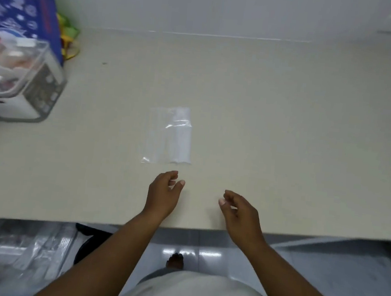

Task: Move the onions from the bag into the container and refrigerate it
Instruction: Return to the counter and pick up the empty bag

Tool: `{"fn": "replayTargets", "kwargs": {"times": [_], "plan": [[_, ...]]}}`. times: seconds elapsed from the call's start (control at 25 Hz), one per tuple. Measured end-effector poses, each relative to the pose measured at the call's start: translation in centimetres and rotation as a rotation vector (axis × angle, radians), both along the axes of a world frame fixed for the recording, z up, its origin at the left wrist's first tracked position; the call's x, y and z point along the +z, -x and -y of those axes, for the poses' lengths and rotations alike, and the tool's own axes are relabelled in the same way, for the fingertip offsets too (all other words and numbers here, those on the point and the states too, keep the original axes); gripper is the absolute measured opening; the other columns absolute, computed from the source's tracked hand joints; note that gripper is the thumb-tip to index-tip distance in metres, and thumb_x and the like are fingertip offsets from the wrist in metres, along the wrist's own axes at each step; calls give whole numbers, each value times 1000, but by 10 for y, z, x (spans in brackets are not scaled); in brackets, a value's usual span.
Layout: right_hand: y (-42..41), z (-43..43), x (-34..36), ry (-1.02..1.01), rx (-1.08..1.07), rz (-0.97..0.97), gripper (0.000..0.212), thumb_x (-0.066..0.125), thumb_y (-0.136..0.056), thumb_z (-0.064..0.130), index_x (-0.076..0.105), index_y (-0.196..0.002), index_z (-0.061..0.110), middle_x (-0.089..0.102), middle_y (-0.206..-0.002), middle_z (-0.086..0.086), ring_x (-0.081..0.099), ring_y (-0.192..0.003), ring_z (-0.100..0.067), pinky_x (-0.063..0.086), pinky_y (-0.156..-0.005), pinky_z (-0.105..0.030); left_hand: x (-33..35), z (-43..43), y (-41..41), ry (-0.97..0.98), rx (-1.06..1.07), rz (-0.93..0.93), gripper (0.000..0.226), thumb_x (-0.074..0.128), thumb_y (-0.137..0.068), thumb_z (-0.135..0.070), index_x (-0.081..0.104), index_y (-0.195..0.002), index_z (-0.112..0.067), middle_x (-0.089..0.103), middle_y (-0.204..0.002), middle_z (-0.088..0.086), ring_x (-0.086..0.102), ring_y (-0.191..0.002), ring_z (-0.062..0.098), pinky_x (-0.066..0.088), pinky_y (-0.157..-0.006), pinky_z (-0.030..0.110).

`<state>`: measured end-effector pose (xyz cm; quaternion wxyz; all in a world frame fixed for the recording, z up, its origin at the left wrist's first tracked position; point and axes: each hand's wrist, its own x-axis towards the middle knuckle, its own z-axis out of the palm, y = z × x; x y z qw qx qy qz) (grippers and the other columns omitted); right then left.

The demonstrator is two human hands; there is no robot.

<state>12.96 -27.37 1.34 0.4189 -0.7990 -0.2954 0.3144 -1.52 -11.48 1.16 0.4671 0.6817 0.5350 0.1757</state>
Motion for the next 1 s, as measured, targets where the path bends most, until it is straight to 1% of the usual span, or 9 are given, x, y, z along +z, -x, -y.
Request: {"fn": "replayTargets", "kwargs": {"times": [0.2,0.32,0.44,0.52,0.64,0.76,0.84,0.92,1.0], "plan": [[8,-116,-5,130,23,26,37,56,-92,38,62,-121,16,67,-114,1,58,-100,-11,39,-91,-21,-8,-87,27,-32,152,-151,46,62,-88,-30,56,-129,-9,50,-136,11,52,-123,26,38,-103,32],[8,-160,-13,223,-21,4,45,55,-92,39,59,-126,11,68,-117,-4,60,-112,-23,42,-103,-35,-15,-119,31,85,216,-201,51,59,-90,-32,51,-133,-7,46,-141,14,49,-126,31,36,-104,35],[1,-190,-21,299,-45,19,44,56,-90,41,63,-119,9,70,-113,-8,62,-111,-26,44,-102,-39,-20,-141,29,163,247,-195,49,53,-93,-30,49,-133,-1,51,-139,19,49,-125,32,38,-101,34],[-4,-203,-22,353,-47,25,40,59,-87,44,70,-103,9,73,-101,-8,64,-104,-28,49,-94,-36,-19,-150,27,213,272,-196,52,55,-92,-32,49,-134,-2,52,-140,15,48,-129,31,37,-103,32],[0,-211,-21,360,-28,-10,29,66,-81,41,68,-78,13,69,-74,-3,67,-85,-28,49,-74,-31,-20,-149,36,226,304,-156,32,60,-87,-22,67,-112,-4,67,-121,14,60,-115,32,48,-98,34],[18,-211,-22,320,38,-34,20,71,-78,29,66,-80,10,69,-78,-1,67,-79,-26,52,-75,-35,-21,-128,64,270,423,-33,11,61,-82,-14,71,-83,-10,74,-99,13,68,-96,33,55,-88,39],[38,-209,-19,287,118,-27,11,70,-78,23,65,-80,14,69,-79,1,68,-78,-24,53,-68,-32,-21,-104,91,312,521,51,10,64,-79,-14,67,-70,-17,74,-88,11,70,-90,32,58,-85,41],[61,-205,-15,256,214,-9,5,67,-78,19,63,-79,21,68,-78,6,67,-76,-19,49,-62,-27,-20,-75,120,336,617,93,16,64,-79,-13,66,-65,-21,71,-78,6,71,-77,27,60,-78,40],[87,-197,-15,221,349,-23,10,66,-79,15,64,-84,24,69,-80,4,68,-75,-17,53,-65,-27,-20,-41,152,362,735,120,14,64,-81,-13,67,-71,-22,71,-78,5,68,-66,20,60,-63,33]]}}
